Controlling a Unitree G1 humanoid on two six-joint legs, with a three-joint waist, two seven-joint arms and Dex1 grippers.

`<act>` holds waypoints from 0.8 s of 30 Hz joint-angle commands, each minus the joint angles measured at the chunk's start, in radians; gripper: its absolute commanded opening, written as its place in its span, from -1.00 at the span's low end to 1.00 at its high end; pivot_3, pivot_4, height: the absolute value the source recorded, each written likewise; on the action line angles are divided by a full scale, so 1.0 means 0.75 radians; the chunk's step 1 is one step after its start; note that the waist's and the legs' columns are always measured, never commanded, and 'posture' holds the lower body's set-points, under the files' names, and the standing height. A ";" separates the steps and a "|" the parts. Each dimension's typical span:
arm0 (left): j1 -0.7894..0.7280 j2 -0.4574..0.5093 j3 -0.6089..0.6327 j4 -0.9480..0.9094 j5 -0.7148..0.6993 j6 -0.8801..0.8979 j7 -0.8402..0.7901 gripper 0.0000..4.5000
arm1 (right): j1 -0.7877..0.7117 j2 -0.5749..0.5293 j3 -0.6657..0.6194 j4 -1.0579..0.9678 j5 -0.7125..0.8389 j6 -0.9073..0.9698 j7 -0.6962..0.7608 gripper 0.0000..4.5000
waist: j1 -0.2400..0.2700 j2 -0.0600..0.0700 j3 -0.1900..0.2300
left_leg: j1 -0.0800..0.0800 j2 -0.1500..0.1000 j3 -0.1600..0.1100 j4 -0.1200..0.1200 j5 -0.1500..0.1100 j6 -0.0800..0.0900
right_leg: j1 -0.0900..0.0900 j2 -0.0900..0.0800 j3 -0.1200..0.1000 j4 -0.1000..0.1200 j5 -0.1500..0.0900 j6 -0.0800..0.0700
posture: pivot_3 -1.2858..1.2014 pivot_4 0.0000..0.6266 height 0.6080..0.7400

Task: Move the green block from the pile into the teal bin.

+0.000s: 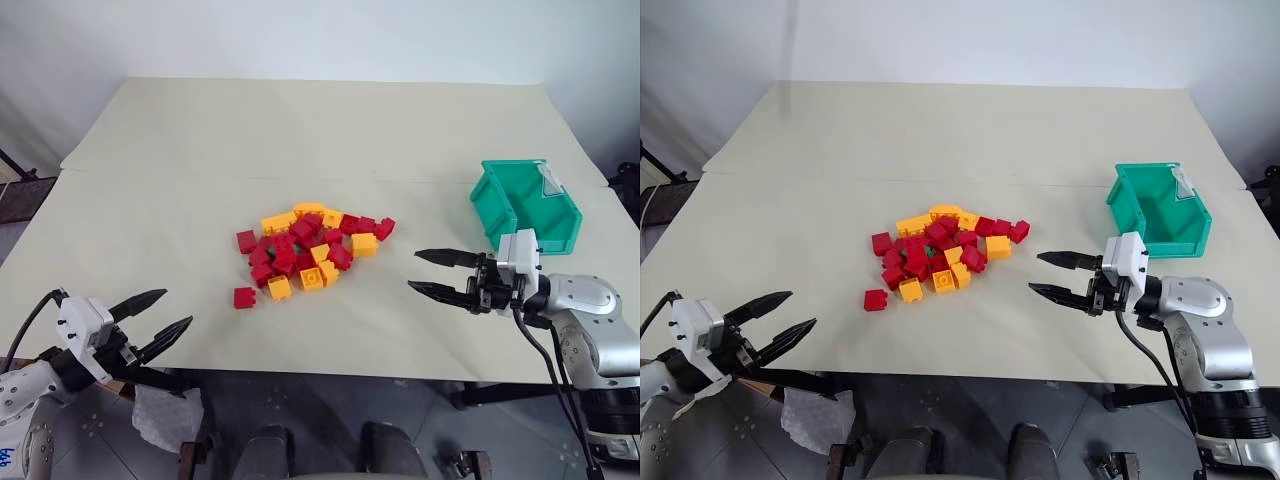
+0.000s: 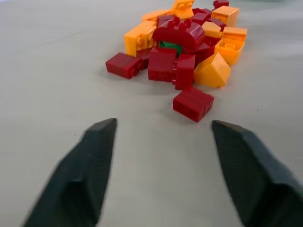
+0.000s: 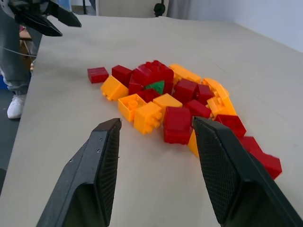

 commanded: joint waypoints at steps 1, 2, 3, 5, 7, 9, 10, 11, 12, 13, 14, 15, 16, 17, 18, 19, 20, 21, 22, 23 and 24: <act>-0.021 0.015 -0.014 -0.022 -0.021 -0.011 -0.035 -0.06 | 0.034 -0.038 -0.070 -0.075 0.068 0.065 -0.014 0.11 | 0.000 0.000 0.000 | 0.000 0.000 0.000 0.000 0.000 0.000 | 0.000 0.000 0.000 0.000 0.000 0.000 | 0.03 -0.52 1.00; -0.026 0.017 -0.026 -0.027 -0.019 -0.011 -0.044 -0.19 | 0.045 -0.044 -0.076 -0.085 0.080 0.091 -0.019 0.11 | 0.000 0.000 0.000 | 0.000 0.000 0.000 0.000 0.000 0.000 | 0.000 0.000 0.000 0.000 0.000 0.000 | 0.03 -0.52 1.00; -0.040 0.020 -0.042 -0.038 -0.022 0.003 -0.046 -0.34 | 0.058 -0.048 -0.082 -0.095 0.073 0.090 -0.025 0.18 | 0.001 0.000 0.000 | 0.000 0.000 0.000 0.000 0.000 0.000 | 0.000 0.000 0.000 0.001 0.000 0.000 | 0.03 -0.52 1.00; -0.059 0.028 -0.068 -0.055 -0.030 0.028 -0.059 -0.59 | 0.084 -0.058 -0.094 -0.122 0.093 0.127 -0.033 0.38 | 0.001 0.000 0.000 | 0.000 0.000 0.000 0.000 0.000 0.000 | 0.000 0.000 0.000 0.000 0.000 0.000 | 0.03 -0.52 1.00; -0.081 0.042 -0.100 -0.064 -0.013 0.033 -0.073 -0.87 | 0.106 -0.060 -0.109 -0.143 0.094 0.128 -0.039 0.68 | -0.001 0.000 0.000 | 0.000 0.000 0.001 0.000 0.000 0.000 | 0.000 0.000 0.000 0.000 0.000 0.000 | 0.03 -0.52 1.00; -0.150 0.053 -0.156 -0.082 0.016 0.043 -0.066 -1.00 | 0.143 -0.067 -0.135 -0.170 0.090 0.113 -0.044 0.99 | -0.001 0.000 0.000 | 0.000 0.001 0.001 0.000 0.000 0.000 | 0.000 0.001 0.000 0.001 0.000 0.000 | 0.03 -0.52 1.00; -0.179 0.054 -0.176 -0.087 0.026 0.041 -0.060 -1.00 | 0.155 -0.068 -0.145 -0.178 0.089 0.108 -0.047 0.99 | -0.001 0.000 0.000 | 0.000 0.001 0.000 0.000 0.000 0.000 | 0.000 0.001 0.000 0.001 0.000 0.000 | 0.03 -0.52 1.00; -0.194 0.054 -0.185 -0.088 0.031 0.039 -0.055 -1.00 | 0.162 -0.069 -0.150 -0.183 0.089 0.107 -0.049 0.99 | 0.000 0.000 0.000 | 0.000 0.000 0.001 0.001 0.000 0.000 | 0.000 0.001 0.000 0.001 0.000 0.000 | 0.03 -0.52 1.00; -0.243 0.057 -0.237 -0.109 0.027 0.064 -0.064 -1.00 | 0.175 -0.065 -0.167 -0.198 0.095 0.104 -0.058 0.99 | 0.000 0.000 0.000 | 0.000 0.000 0.001 0.002 0.000 0.000 | 0.000 0.000 0.000 0.001 0.000 0.000 | 0.03 -0.52 1.00; -0.310 0.061 -0.308 -0.128 0.029 0.116 -0.066 -1.00 | 0.204 -0.081 -0.179 -0.231 0.125 0.155 -0.061 0.99 | 0.001 0.000 0.000 | 0.000 0.000 0.001 0.002 -0.001 0.000 | 0.000 0.000 0.000 0.001 0.000 0.000 | 0.03 -0.52 1.00; -0.393 0.051 -0.385 -0.130 0.049 0.154 -0.058 -1.00 | 0.220 -0.079 -0.189 -0.249 0.116 0.146 -0.073 0.99 | 0.014 0.000 0.000 | 0.000 0.000 0.001 0.002 -0.001 0.000 | 0.000 0.000 0.000 0.001 0.000 0.000 | 0.03 -0.52 1.00; -0.450 0.044 -0.435 -0.128 0.063 0.180 -0.051 -1.00 | 0.231 -0.077 -0.195 -0.261 0.108 0.137 -0.082 0.99 | 0.021 0.000 0.000 | 0.000 0.000 0.000 0.003 -0.001 0.000 | 0.001 0.000 0.000 0.002 0.000 0.000 | 0.03 -0.52 1.00; -0.512 0.027 -0.487 -0.109 0.092 0.202 -0.032 -1.00 | 0.240 -0.073 -0.199 -0.271 0.104 0.135 -0.093 0.99 | 0.023 0.000 0.000 | 0.000 0.000 0.001 0.004 -0.001 0.000 | 0.001 0.000 0.000 0.002 0.000 0.000 | 0.03 -0.52 1.00; -0.572 0.008 -0.533 -0.085 0.110 0.228 -0.017 -1.00 | 0.241 -0.066 -0.202 -0.275 0.092 0.122 -0.106 0.99 | 0.024 0.000 0.000 | 0.000 0.000 0.001 0.004 -0.001 0.000 | 0.001 0.000 0.000 0.002 0.000 0.001 | 0.03 -0.52 1.00; -0.611 -0.003 -0.562 -0.070 0.120 0.248 -0.007 -1.00 | 0.243 -0.064 -0.203 -0.279 0.088 0.120 -0.114 0.99 | 0.024 0.000 0.000 | 0.000 -0.001 0.001 0.004 -0.001 0.000 | 0.001 0.000 0.001 0.002 0.001 0.001 | 0.03 -0.52 1.00; -0.673 -0.032 -0.612 -0.036 0.131 0.254 -0.019 -1.00 | 0.244 -0.059 -0.207 -0.286 0.090 0.125 -0.130 0.99 | 0.024 0.000 0.000 | 0.000 -0.001 0.001 0.004 -0.001 0.000 | 0.001 0.000 0.001 0.002 0.001 0.001 | 0.03 -0.52 1.00; -0.716 -0.050 -0.651 -0.009 0.140 0.255 -0.036 -1.00 | 0.245 -0.056 -0.210 -0.291 0.088 0.123 -0.142 0.99 | 0.021 0.000 0.000 | 0.000 -0.001 0.001 0.004 -0.001 0.000 | 0.001 0.000 0.000 0.002 0.001 0.001 | 0.03 -0.52 1.00; -0.754 -0.065 -0.689 0.022 0.157 0.255 -0.050 -1.00 | 0.246 -0.054 -0.213 -0.297 0.088 0.123 -0.154 0.99 | 0.019 0.000 0.000 | 0.000 -0.001 0.002 0.004 -0.001 0.000 | 0.000 0.001 0.000 0.002 0.001 0.001 | 0.03 -0.52 1.00; -0.796 -0.072 -0.735 0.064 0.197 0.263 -0.051 -1.00 | 0.250 -0.055 -0.216 -0.307 0.094 0.130 -0.162 0.99 | 0.018 0.000 0.000 | 0.000 -0.001 0.002 0.004 -0.001 0.000 | 0.000 0.001 0.000 0.003 0.001 0.001 | 0.03 -0.52 1.00; -0.838 -0.083 -0.772 0.114 0.235 0.257 -0.052 -1.00 | 0.256 -0.055 -0.221 -0.319 0.099 0.133 -0.172 0.99 | 0.019 0.000 0.000 | 0.000 0.000 0.002 0.004 -0.001 0.000 | 0.000 0.001 0.000 0.002 0.001 0.001 | 0.03 -0.52 1.00; -0.882 -0.094 -0.804 0.170 0.278 0.261 -0.037 -1.00 | 0.261 -0.055 -0.224 -0.330 0.102 0.137 -0.181 0.99 | 0.021 0.000 0.000 | 0.000 0.000 0.002 0.004 -0.001 0.000 | 0.000 0.001 0.000 0.003 0.001 0.001 | 0.03 -0.52 1.00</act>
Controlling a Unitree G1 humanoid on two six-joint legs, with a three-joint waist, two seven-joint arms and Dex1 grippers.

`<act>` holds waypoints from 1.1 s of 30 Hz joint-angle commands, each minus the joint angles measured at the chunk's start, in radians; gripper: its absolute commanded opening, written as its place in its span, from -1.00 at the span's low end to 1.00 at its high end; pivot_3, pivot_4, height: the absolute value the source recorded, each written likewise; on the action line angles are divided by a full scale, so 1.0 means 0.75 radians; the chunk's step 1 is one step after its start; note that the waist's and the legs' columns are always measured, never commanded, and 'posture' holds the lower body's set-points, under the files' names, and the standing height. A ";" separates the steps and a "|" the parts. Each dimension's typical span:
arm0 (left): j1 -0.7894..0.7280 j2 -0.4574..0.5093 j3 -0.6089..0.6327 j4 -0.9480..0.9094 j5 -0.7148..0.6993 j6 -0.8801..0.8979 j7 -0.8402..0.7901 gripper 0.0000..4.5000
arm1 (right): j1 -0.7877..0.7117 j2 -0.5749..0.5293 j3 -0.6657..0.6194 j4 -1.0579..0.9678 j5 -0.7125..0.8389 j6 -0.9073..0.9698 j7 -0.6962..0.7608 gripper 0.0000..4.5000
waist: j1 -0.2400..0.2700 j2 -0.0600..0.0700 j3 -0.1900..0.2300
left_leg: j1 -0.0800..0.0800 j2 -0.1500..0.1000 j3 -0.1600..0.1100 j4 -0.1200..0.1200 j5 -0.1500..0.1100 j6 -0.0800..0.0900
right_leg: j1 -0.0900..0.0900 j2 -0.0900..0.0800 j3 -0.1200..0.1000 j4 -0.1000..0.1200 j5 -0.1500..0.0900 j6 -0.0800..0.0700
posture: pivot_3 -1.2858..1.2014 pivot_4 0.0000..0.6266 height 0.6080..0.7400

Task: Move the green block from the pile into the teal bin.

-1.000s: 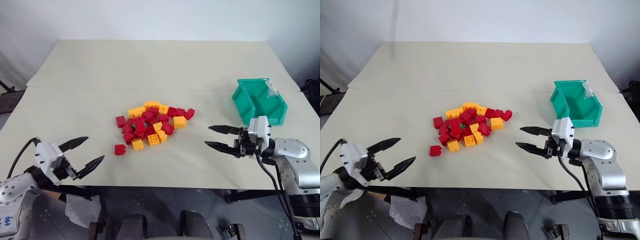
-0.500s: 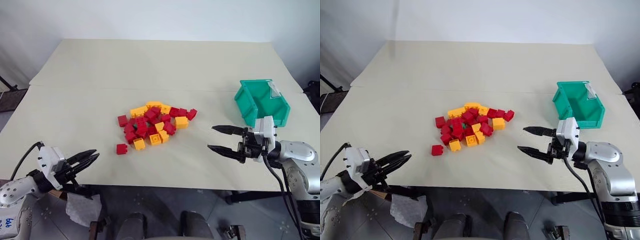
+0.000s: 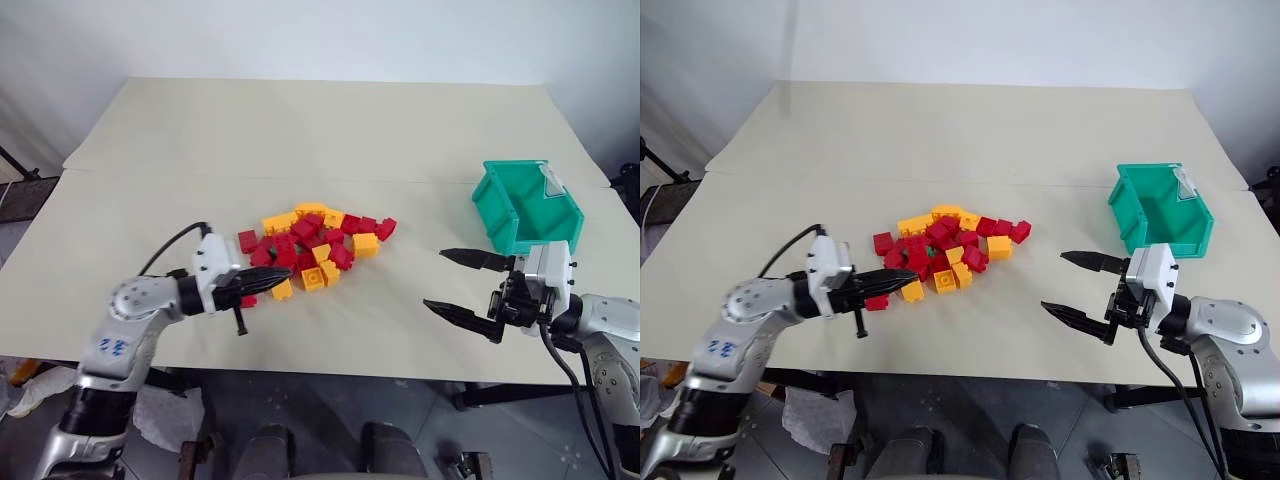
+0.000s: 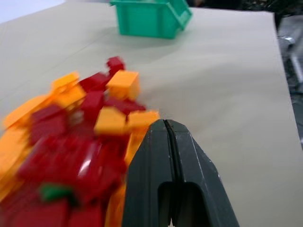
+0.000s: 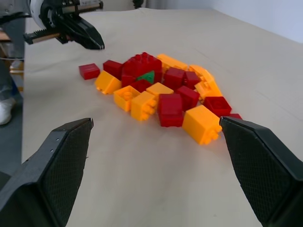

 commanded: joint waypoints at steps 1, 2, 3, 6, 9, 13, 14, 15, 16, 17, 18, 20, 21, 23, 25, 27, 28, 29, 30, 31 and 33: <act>-0.118 -0.022 -0.098 0.156 0.140 -0.003 0.022 -1.00 | 0.019 0.000 -0.052 -0.084 0.027 -0.007 -0.036 0.99 | 0.005 0.000 0.000 | 0.000 0.000 0.000 0.000 0.000 0.000 | 0.000 0.000 0.000 0.000 0.000 0.000 | 0.03 -0.52 1.00; -0.153 -0.038 -0.103 0.204 0.157 -0.025 0.025 -1.00 | 0.026 0.002 -0.055 -0.096 0.025 -0.008 -0.046 0.99 | 0.005 0.000 0.000 | 0.000 0.000 0.000 0.001 0.000 0.000 | 0.000 0.000 0.000 0.000 0.000 0.000 | 0.03 -0.52 1.00; -0.187 -0.053 -0.099 0.253 0.173 -0.040 0.046 -1.00 | 0.032 0.005 -0.059 -0.108 0.026 -0.006 -0.060 0.99 | 0.004 0.000 0.000 | 0.000 0.000 0.001 0.001 0.000 0.000 | 0.000 0.000 0.000 -0.001 0.000 0.000 | 0.03 -0.52 1.00; -0.283 -0.072 -0.063 0.406 0.204 -0.057 0.079 -1.00 | 0.061 0.015 -0.071 -0.148 0.026 -0.003 -0.096 0.99 | 0.006 -0.001 0.001 | -0.001 0.000 0.000 0.001 0.000 0.000 | 0.000 0.000 0.000 -0.001 0.000 0.000 | 0.03 -0.52 1.00; -0.343 -0.063 -0.027 0.573 0.236 -0.132 0.096 -1.00 | 0.093 0.030 -0.073 -0.174 0.018 -0.010 -0.127 0.99 | 0.004 -0.001 0.001 | -0.001 0.000 0.000 0.001 0.000 0.000 | 0.000 0.000 -0.001 0.000 0.000 0.000 | 0.03 -0.52 1.00; -0.380 -0.111 0.034 0.694 0.199 -0.211 0.102 -1.00 | 0.105 0.047 -0.054 -0.184 0.011 -0.019 -0.150 0.99 | 0.005 -0.001 0.001 | -0.001 0.000 0.000 0.001 0.000 0.000 | 0.000 0.000 -0.001 0.000 0.000 0.001 | 0.03 -0.52 1.00; -0.388 -0.123 0.046 0.722 0.197 -0.226 0.105 -1.00 | 0.103 0.050 -0.046 -0.184 0.007 -0.019 -0.154 0.99 | 0.005 -0.001 0.001 | -0.001 0.000 0.000 0.002 0.000 0.000 | 0.000 0.000 -0.001 0.000 0.000 0.001 | 0.03 -0.52 1.00; -0.400 -0.129 0.049 0.771 0.224 -0.254 0.127 -1.00 | 0.100 0.053 -0.036 -0.183 0.004 -0.020 -0.154 0.99 | 0.005 -0.001 0.001 | -0.001 0.000 0.000 0.002 0.000 0.000 | 0.000 0.000 -0.001 0.000 0.000 0.001 | 0.03 -0.52 1.00; -0.411 -0.135 0.058 0.819 0.242 -0.282 0.151 -1.00 | 0.096 0.055 -0.028 -0.181 0.001 -0.021 -0.154 0.99 | 0.007 -0.001 0.001 | -0.001 0.000 0.000 0.002 0.000 0.000 | 0.000 0.000 -0.001 0.000 0.001 0.001 | 0.03 -0.52 1.00; -0.421 -0.140 0.069 0.862 0.255 -0.300 0.179 -1.00 | 0.091 0.057 -0.022 -0.179 -0.001 -0.021 -0.154 0.99 | 0.008 -0.002 0.001 | -0.001 -0.001 0.000 0.002 0.000 0.000 | 0.000 0.000 -0.001 0.000 0.001 0.001 | 0.03 -0.52 1.00; -0.428 -0.143 0.075 0.891 0.262 -0.314 0.196 -1.00 | 0.089 0.058 -0.019 -0.178 -0.003 -0.021 -0.155 0.99 | 0.007 -0.002 0.001 | -0.001 -0.001 0.000 0.003 0.000 0.000 | 0.000 0.000 -0.001 0.000 0.001 0.002 | 0.03 -0.52 1.00; -0.424 -0.131 0.076 0.916 0.273 -0.346 0.184 -1.00 | 0.080 0.060 -0.014 -0.175 -0.007 -0.022 -0.155 0.99 | 0.007 -0.002 0.001 | -0.001 -0.001 0.000 0.003 0.000 0.000 | 0.000 0.000 -0.001 0.000 0.001 0.002 | 0.03 -0.52 1.00; -0.411 -0.125 0.081 0.904 0.263 -0.349 0.160 -1.00 | 0.077 0.061 -0.012 -0.174 -0.009 -0.022 -0.157 0.99 | 0.005 -0.002 0.001 | -0.001 -0.001 0.000 0.003 0.000 0.000 | 0.000 0.000 -0.001 0.000 0.001 0.002 | 0.03 -0.52 1.00; -0.361 -0.095 0.093 0.846 0.237 -0.331 0.108 -1.00 | 0.074 0.064 -0.008 -0.171 -0.012 -0.026 -0.158 0.99 | 0.000 -0.002 0.001 | -0.001 -0.001 0.000 0.002 0.000 0.000 | 0.000 0.000 -0.001 0.000 0.001 0.002 | 0.03 -0.52 1.00; -0.318 -0.064 0.103 0.799 0.228 -0.319 0.077 -1.00 | 0.074 0.067 -0.005 -0.168 -0.015 -0.030 -0.158 0.99 | -0.005 -0.002 0.001 | -0.001 0.000 0.000 0.002 0.000 0.000 | 0.000 0.000 -0.001 0.001 0.001 0.002 | 0.03 -0.52 1.00; -0.281 -0.042 0.118 0.744 0.205 -0.308 0.045 -1.00 | 0.077 0.071 0.000 -0.168 -0.020 -0.034 -0.157 0.99 | -0.006 -0.002 0.001 | 0.000 0.000 0.000 0.002 0.000 0.000 | 0.000 0.000 -0.001 0.002 0.001 0.002 | 0.03 -0.52 1.00; -0.255 -0.027 0.125 0.697 0.180 -0.305 0.007 -1.00 | 0.080 0.074 0.003 -0.168 -0.023 -0.036 -0.156 0.99 | -0.007 -0.002 0.001 | 0.000 0.000 0.000 0.002 0.000 0.000 | 0.000 0.000 -0.001 0.002 0.001 0.002 | 0.03 -0.52 1.00; -0.237 -0.018 0.129 0.663 0.164 -0.301 -0.019 -1.00 | 0.082 0.076 0.006 -0.168 -0.025 -0.038 -0.157 0.99 | -0.007 -0.002 0.001 | 0.000 0.000 0.000 0.002 0.000 0.000 | 0.000 0.000 -0.001 0.002 0.001 0.002 | 0.03 -0.52 1.00; -0.203 0.003 0.126 0.601 0.147 -0.296 -0.059 -1.00 | 0.084 0.076 0.009 -0.167 -0.026 -0.040 -0.154 0.99 | -0.005 -0.002 0.001 | 0.000 0.000 0.000 0.003 0.000 0.000 | 0.000 0.000 -0.001 0.002 0.001 0.002 | 0.03 -0.52 1.00; -0.172 0.017 0.124 0.537 0.120 -0.288 -0.102 -1.00 | 0.084 0.075 0.010 -0.166 -0.026 -0.041 -0.154 0.99 | -0.003 -0.002 0.001 | 0.000 0.000 0.000 0.003 0.000 0.000 | 0.000 0.000 -0.001 0.002 0.001 0.002 | 0.03 -0.52 1.00; -0.128 0.038 0.117 0.443 0.087 -0.254 -0.158 -1.00 | 0.085 0.073 0.011 -0.162 -0.027 -0.043 -0.151 0.99 | 0.000 -0.002 0.001 | 0.000 0.000 0.000 0.003 0.000 0.000 | 0.000 0.000 -0.001 0.002 0.001 0.002 | 0.03 -0.52 1.00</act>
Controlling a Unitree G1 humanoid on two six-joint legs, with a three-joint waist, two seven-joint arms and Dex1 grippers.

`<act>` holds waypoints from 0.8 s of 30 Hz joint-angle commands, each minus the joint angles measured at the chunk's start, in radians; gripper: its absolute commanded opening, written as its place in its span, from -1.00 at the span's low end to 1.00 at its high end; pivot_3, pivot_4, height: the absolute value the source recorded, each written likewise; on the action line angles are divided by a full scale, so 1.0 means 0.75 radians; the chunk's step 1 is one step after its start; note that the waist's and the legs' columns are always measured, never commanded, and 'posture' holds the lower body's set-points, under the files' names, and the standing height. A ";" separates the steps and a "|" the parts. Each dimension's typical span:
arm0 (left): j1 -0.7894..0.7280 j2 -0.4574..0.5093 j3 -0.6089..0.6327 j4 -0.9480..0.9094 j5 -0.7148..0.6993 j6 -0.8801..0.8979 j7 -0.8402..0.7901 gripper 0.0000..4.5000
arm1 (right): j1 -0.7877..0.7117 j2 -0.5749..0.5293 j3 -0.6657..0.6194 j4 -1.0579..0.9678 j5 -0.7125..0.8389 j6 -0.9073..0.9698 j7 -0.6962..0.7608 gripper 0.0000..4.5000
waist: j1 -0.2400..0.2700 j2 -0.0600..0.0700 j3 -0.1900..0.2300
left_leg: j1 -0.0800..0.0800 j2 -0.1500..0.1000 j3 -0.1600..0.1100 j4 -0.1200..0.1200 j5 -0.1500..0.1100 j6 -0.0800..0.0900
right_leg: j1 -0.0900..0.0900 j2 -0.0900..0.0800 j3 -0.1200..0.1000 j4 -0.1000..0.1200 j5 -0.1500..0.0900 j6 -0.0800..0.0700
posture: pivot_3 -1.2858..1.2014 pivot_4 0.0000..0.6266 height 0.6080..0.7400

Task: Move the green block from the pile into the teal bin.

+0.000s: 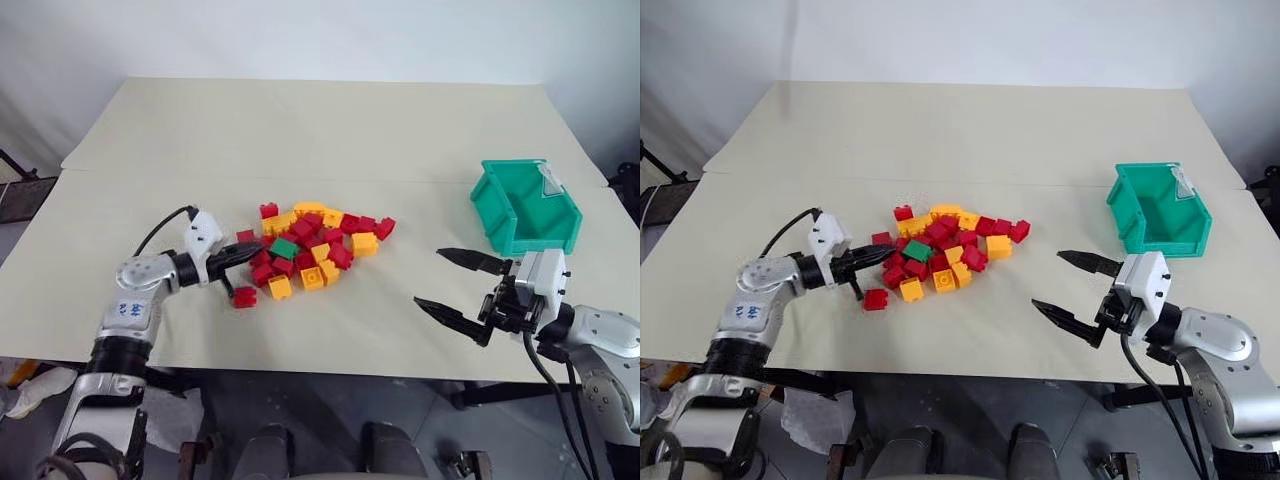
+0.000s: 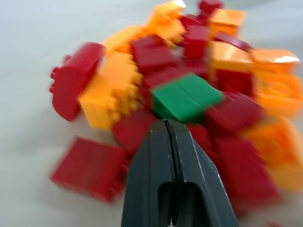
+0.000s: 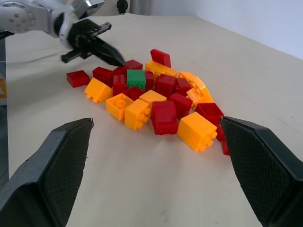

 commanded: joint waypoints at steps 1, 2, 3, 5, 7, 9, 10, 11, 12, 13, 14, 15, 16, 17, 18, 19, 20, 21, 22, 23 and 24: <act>0.040 0.034 0.005 -0.180 -0.075 0.036 -0.098 -1.00 | 0.000 0.004 -0.012 -0.016 0.011 -0.023 0.005 0.99 | 0.005 0.000 0.000 | 0.000 0.000 0.000 0.000 0.000 0.000 | 0.000 0.000 0.000 0.000 0.000 0.000 | 0.03 -0.52 1.00; 0.052 0.044 0.004 -0.207 -0.084 0.051 -0.118 -1.00 | 0.000 0.003 -0.012 -0.015 0.010 -0.024 0.005 0.99 | 0.010 0.000 0.000 | 0.000 0.000 -0.001 0.000 0.000 0.000 | 0.000 0.000 0.000 0.000 0.000 0.000 | 0.03 -0.52 1.00; 0.055 0.052 0.008 -0.218 -0.082 0.054 -0.125 -1.00 | -0.001 0.002 -0.012 -0.014 0.009 -0.023 0.005 0.99 | 0.010 0.000 0.000 | 0.000 0.000 -0.001 0.000 0.000 0.000 | 0.000 0.000 0.000 0.000 0.000 0.000 | 0.03 -0.52 1.00; 0.030 0.063 0.026 -0.207 -0.082 0.079 -0.118 -1.00 | -0.001 0.001 -0.012 -0.014 0.008 -0.023 0.005 0.99 | 0.007 0.000 0.000 | -0.001 0.000 -0.001 0.001 0.000 0.000 | 0.001 0.000 0.000 -0.001 0.000 0.000 | 0.03 -0.52 1.00; -0.021 0.070 0.042 -0.163 -0.072 0.106 -0.089 -1.00 | 0.001 0.000 -0.014 -0.014 0.007 -0.023 0.005 0.99 | 0.006 0.000 0.000 | -0.001 0.000 -0.001 0.000 0.000 0.000 | 0.000 0.000 0.000 0.000 0.000 0.000 | 0.03 -0.52 1.00; -0.072 0.073 0.047 -0.121 -0.058 0.126 -0.063 -0.92 | 0.003 -0.001 -0.016 -0.014 0.006 -0.024 0.005 1.00 | 0.006 0.000 0.000 | -0.001 0.000 -0.001 0.001 0.000 0.000 | 0.000 0.000 0.000 0.000 0.000 0.000 | 0.03 -0.52 1.00; -0.093 0.074 0.046 -0.106 -0.054 0.133 -0.055 -0.82 | 0.004 -0.002 -0.017 -0.014 0.006 -0.024 0.005 1.00 | 0.006 0.000 0.000 | -0.001 0.000 -0.001 0.001 0.000 0.000 | 0.000 0.000 0.000 0.000 0.000 0.000 | 0.03 -0.52 1.00; -0.125 0.074 0.036 -0.084 -0.043 0.121 -0.058 -0.72 | 0.006 -0.002 -0.018 -0.013 0.005 -0.025 0.005 1.00 | 0.006 0.000 0.000 | -0.001 0.000 0.000 0.001 0.000 0.000 | 0.000 0.000 0.000 0.000 0.000 0.000 | 0.03 -0.52 1.00; -0.157 0.071 0.022 -0.057 -0.026 0.100 -0.059 -0.59 | 0.007 -0.002 -0.019 -0.012 0.004 -0.026 0.005 1.00 | 0.006 0.000 0.000 | -0.001 0.000 -0.001 0.000 0.000 0.000 | 0.000 0.000 0.000 0.000 0.000 0.000 | 0.03 -0.52 1.00; -0.188 0.065 0.008 -0.028 -0.009 0.079 -0.058 -0.45 | 0.008 -0.002 -0.020 -0.011 0.004 -0.027 0.005 1.00 | 0.006 0.000 0.000 | -0.001 0.000 0.000 0.000 0.000 0.000 | 0.000 0.000 0.000 0.000 0.000 0.000 | 0.03 -0.52 1.00; -0.222 0.055 -0.008 0.008 0.006 0.063 -0.065 -0.32 | 0.007 -0.001 -0.019 -0.010 0.002 -0.028 0.004 1.00 | 0.006 0.000 0.000 | -0.001 0.000 0.000 0.000 0.000 0.000 | 0.000 0.000 0.000 0.000 0.000 0.000 | 0.03 -0.52 1.00; -0.259 0.044 -0.034 0.052 0.034 0.034 -0.075 -0.20 | 0.006 0.000 -0.017 -0.010 0.001 -0.030 0.003 1.00 | 0.007 0.000 0.000 | -0.001 0.000 0.000 0.000 0.000 0.000 | 0.000 0.000 0.000 0.000 0.000 0.000 | 0.03 -0.52 1.00; -0.298 0.034 -0.062 0.103 0.066 0.019 -0.077 -0.05 | 0.004 0.002 -0.015 -0.009 -0.001 -0.031 0.001 1.00 | 0.007 0.000 0.000 | -0.001 -0.001 0.000 0.000 0.000 0.000 | 0.000 0.000 0.000 0.000 0.000 0.000 | 0.03 -0.52 1.00; -0.329 0.025 -0.087 0.148 0.089 -0.002 -0.091 0.09 | 0.004 0.004 -0.014 -0.009 -0.003 -0.033 0.000 1.00 | 0.008 0.000 0.000 | -0.001 -0.001 0.000 0.000 0.000 0.000 | 0.000 0.000 0.000 -0.001 0.000 0.000 | 0.03 -0.52 1.00; -0.358 0.015 -0.104 0.194 0.115 -0.020 -0.086 0.22 | 0.003 0.006 -0.013 -0.010 -0.004 -0.034 -0.002 1.00 | 0.008 0.000 0.000 | -0.001 -0.001 0.000 0.001 0.000 0.001 | 0.000 0.000 0.000 0.000 0.000 0.000 | 0.03 -0.52 1.00; -0.389 0.005 -0.122 0.249 0.144 -0.031 -0.077 0.36 | 0.004 0.007 -0.014 -0.011 -0.004 -0.036 -0.005 1.00 | 0.008 -0.001 0.000 | -0.001 -0.001 0.000 0.001 0.000 0.001 | 0.000 0.000 0.000 0.000 0.000 0.000 | 0.03 -0.52 1.00; -0.413 -0.004 -0.137 0.296 0.166 -0.064 -0.080 0.49 | 0.005 0.009 -0.015 -0.011 -0.006 -0.038 -0.007 1.00 | 0.008 -0.001 0.000 | -0.001 -0.001 0.000 0.001 0.000 0.001 | 0.000 0.000 0.000 -0.001 0.000 0.000 | 0.03 -0.52 1.00; -0.434 -0.010 -0.152 0.339 0.192 -0.081 -0.076 0.60 | 0.007 0.010 -0.017 -0.013 -0.007 -0.038 -0.009 1.00 | 0.008 -0.001 0.000 | -0.001 -0.001 0.000 0.000 0.000 0.001 | 0.000 0.000 -0.001 0.000 0.000 0.000 | 0.03 -0.52 1.00; -0.448 -0.014 -0.164 0.373 0.209 -0.092 -0.079 0.60 | 0.009 0.011 -0.018 -0.016 -0.008 -0.039 -0.011 1.00 | 0.007 -0.001 0.000 | -0.001 -0.001 0.000 0.000 0.000 0.001 | 0.000 0.000 -0.001 0.000 0.000 0.000 | 0.03 -0.52 1.00; -0.459 -0.019 -0.171 0.403 0.222 -0.115 -0.079 0.60 | 0.011 0.012 -0.021 -0.018 -0.008 -0.038 -0.014 1.00 | 0.003 -0.001 0.000 | -0.001 -0.001 0.000 0.000 0.000 0.001 | 0.000 0.000 -0.001 0.000 0.000 0.000 | 0.03 -0.52 1.00; -0.472 -0.026 -0.177 0.436 0.239 -0.130 -0.074 0.60 | 0.014 0.013 -0.024 -0.021 -0.009 -0.039 -0.017 1.00 | 0.001 -0.001 0.001 | -0.001 -0.001 0.001 0.000 0.000 0.001 | -0.001 0.000 -0.001 0.000 0.000 0.000 | 0.03 -0.52 1.00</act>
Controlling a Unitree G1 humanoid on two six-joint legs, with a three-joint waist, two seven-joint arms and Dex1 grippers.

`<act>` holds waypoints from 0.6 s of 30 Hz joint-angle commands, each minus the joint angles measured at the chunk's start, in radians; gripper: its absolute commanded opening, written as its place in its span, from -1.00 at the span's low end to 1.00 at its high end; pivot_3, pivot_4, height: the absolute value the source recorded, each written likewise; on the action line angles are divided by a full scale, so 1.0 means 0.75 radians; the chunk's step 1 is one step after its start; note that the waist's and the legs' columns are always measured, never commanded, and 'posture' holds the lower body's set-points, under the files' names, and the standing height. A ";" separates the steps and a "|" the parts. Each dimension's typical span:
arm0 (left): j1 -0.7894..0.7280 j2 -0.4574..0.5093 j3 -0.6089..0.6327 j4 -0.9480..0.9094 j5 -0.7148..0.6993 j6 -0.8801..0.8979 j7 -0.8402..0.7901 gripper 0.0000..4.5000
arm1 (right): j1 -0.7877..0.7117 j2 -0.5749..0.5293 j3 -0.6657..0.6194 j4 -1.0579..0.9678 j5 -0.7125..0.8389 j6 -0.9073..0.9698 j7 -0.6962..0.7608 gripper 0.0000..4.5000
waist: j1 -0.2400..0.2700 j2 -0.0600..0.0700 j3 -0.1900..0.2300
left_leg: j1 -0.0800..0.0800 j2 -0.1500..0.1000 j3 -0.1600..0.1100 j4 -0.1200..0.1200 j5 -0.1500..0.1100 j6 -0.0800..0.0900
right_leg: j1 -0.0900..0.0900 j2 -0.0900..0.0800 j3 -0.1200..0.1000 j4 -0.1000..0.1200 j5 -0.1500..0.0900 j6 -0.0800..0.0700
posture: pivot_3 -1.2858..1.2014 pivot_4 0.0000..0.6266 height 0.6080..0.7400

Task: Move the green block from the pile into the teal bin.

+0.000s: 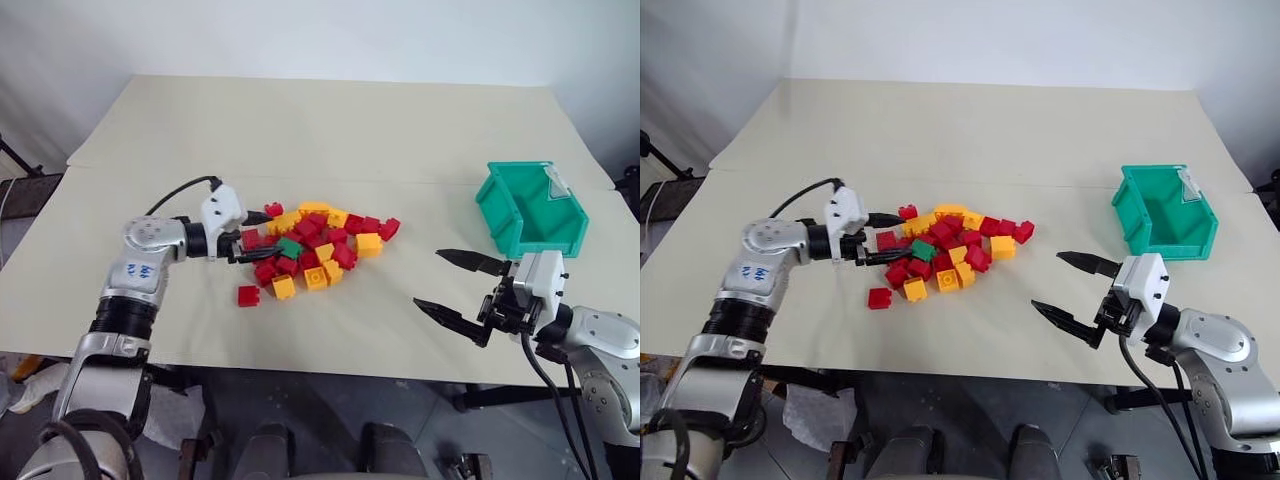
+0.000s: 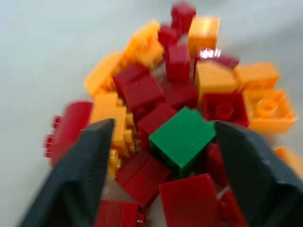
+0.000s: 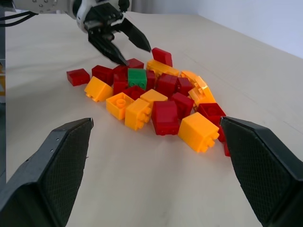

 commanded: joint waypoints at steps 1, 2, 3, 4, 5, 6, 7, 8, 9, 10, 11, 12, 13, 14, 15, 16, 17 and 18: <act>-0.050 -0.006 -0.017 0.085 0.054 -0.079 0.008 0.60 | 0.012 0.011 -0.028 -0.029 0.008 -0.032 -0.016 1.00 | -0.002 0.000 0.000 | 0.000 0.000 0.000 0.000 0.000 0.000 | 0.000 0.000 0.000 0.000 0.000 0.000 | 0.03 -0.52 1.00; -0.060 -0.011 -0.024 0.112 0.067 -0.090 0.011 0.60 | 0.015 0.012 -0.030 -0.031 0.008 -0.031 -0.019 1.00 | 0.000 0.000 0.000 | 0.000 0.000 0.000 0.000 0.000 0.000 | 0.000 0.000 0.000 0.001 0.000 0.000 | 0.03 -0.52 1.00; -0.072 -0.016 -0.032 0.139 0.083 -0.100 0.018 0.60 | 0.018 0.013 -0.031 -0.034 0.008 -0.032 -0.022 1.00 | 0.002 0.000 0.000 | 0.000 0.000 0.000 0.000 0.000 0.000 | 0.000 0.000 0.000 0.001 0.000 0.000 | 0.03 -0.52 1.00; -0.085 -0.020 -0.038 0.164 0.097 -0.110 0.025 0.60 | 0.021 0.013 -0.032 -0.037 0.008 -0.032 -0.024 1.00 | 0.003 -0.001 0.000 | 0.000 0.000 0.000 0.001 0.000 0.000 | 0.000 0.000 0.000 0.001 0.000 0.000 | 0.03 -0.52 1.00; -0.095 -0.022 -0.042 0.184 0.109 -0.108 0.028 0.60 | 0.024 0.014 -0.033 -0.040 0.008 -0.032 -0.027 1.00 | 0.003 -0.001 0.000 | 0.000 0.000 0.000 0.001 0.000 0.000 | 0.000 0.000 0.000 0.001 0.000 0.000 | 0.03 -0.52 1.00; -0.103 -0.023 -0.045 0.200 0.116 -0.109 0.029 0.60 | 0.026 0.014 -0.033 -0.042 0.008 -0.033 -0.029 1.00 | 0.003 -0.001 0.000 | 0.000 0.000 0.000 0.001 0.000 0.000 | 0.000 0.000 0.000 0.001 0.000 0.000 | 0.03 -0.52 1.00; -0.110 -0.020 -0.060 0.210 0.124 -0.121 -0.001 0.60 | 0.029 0.016 -0.032 -0.047 0.008 -0.032 -0.033 1.00 | 0.003 -0.001 0.000 | 0.000 0.000 0.000 0.001 0.000 0.000 | 0.000 0.000 0.000 0.001 0.000 0.000 | 0.03 -0.52 1.00; -0.114 -0.017 -0.070 0.217 0.129 -0.131 -0.024 0.60 | 0.032 0.017 -0.032 -0.050 0.009 -0.032 -0.036 1.00 | 0.003 -0.001 0.000 | 0.000 0.000 0.000 0.001 0.000 0.000 | 0.000 0.000 0.000 0.001 0.000 0.000 | 0.03 -0.52 1.00; -0.112 -0.008 -0.089 0.211 0.131 -0.122 -0.079 0.60 | 0.035 0.017 -0.031 -0.054 0.009 -0.033 -0.038 1.00 | 0.003 -0.001 0.000 | 0.000 0.000 0.000 0.001 0.000 0.000 | 0.000 0.000 0.000 0.001 0.000 0.000 | 0.03 -0.52 1.00; -0.109 0.002 -0.105 0.200 0.129 -0.101 -0.133 0.60 | 0.036 0.018 -0.032 -0.057 0.010 -0.031 -0.041 1.00 | 0.002 -0.001 0.000 | 0.000 0.000 0.000 0.001 0.000 0.000 | 0.000 0.000 0.000 0.001 0.000 0.000 | 0.03 -0.52 1.00; -0.106 0.008 -0.112 0.193 0.127 -0.085 -0.168 0.60 | 0.037 0.018 -0.033 -0.058 0.011 -0.031 -0.044 1.00 | 0.001 -0.001 0.000 | 0.001 0.000 0.000 0.001 0.000 0.000 | 0.000 0.000 0.000 0.001 0.000 0.000 | 0.03 -0.52 1.00; -0.096 0.022 -0.131 0.170 0.128 -0.072 -0.231 0.60 | 0.039 0.017 -0.036 -0.059 0.012 -0.031 -0.045 1.00 | 0.000 -0.001 0.000 | 0.001 0.000 0.000 0.001 0.000 0.000 | 0.000 0.000 0.000 0.001 0.000 0.000 | 0.03 -0.52 1.00; -0.089 0.035 -0.150 0.152 0.137 -0.064 -0.278 0.60 | 0.041 0.016 -0.038 -0.061 0.013 -0.031 -0.048 1.00 | 0.000 -0.001 0.000 | 0.001 0.000 0.000 0.001 0.000 0.000 | 0.000 0.000 0.000 0.002 0.000 0.000 | 0.03 -0.52 1.00; -0.085 0.041 -0.161 0.141 0.143 -0.065 -0.304 0.60 | 0.042 0.016 -0.039 -0.062 0.013 -0.031 -0.050 1.00 | 0.000 -0.001 0.000 | 0.001 0.000 0.001 0.001 0.000 0.000 | 0.000 0.000 0.000 0.002 0.000 0.000 | 0.03 -0.52 1.00; -0.084 0.046 -0.167 0.131 0.146 -0.039 -0.317 0.60 | 0.043 0.016 -0.039 -0.063 0.013 -0.032 -0.051 1.00 | 0.000 -0.001 0.000 | 0.001 0.000 0.001 0.001 0.000 0.000 | 0.001 0.000 0.000 0.002 0.000 0.000 | 0.03 -0.52 1.00; -0.082 0.048 -0.170 0.120 0.147 -0.014 -0.321 0.60 | 0.045 0.015 -0.041 -0.066 0.015 -0.031 -0.052 1.00 | 0.000 0.000 0.000 | 0.002 0.000 0.001 0.001 0.000 0.000 | 0.001 0.000 0.000 0.002 0.000 0.000 | 0.03 -0.52 1.00; -0.081 0.049 -0.170 0.113 0.148 -0.008 -0.321 0.60 | 0.046 0.016 -0.042 -0.068 0.016 -0.030 -0.055 1.00 | 0.001 0.000 0.000 | 0.002 0.000 0.001 0.001 0.000 0.000 | 0.001 0.000 0.000 0.002 0.000 0.000 | 0.03 -0.52 1.00; -0.079 0.050 -0.170 0.103 0.147 0.013 -0.324 0.60 | 0.048 0.016 -0.042 -0.070 0.017 -0.030 -0.056 1.00 | 0.001 -0.001 0.000 | 0.002 0.000 0.001 0.001 0.000 0.000 | 0.001 0.000 0.000 0.003 0.000 0.000 | 0.03 -0.52 1.00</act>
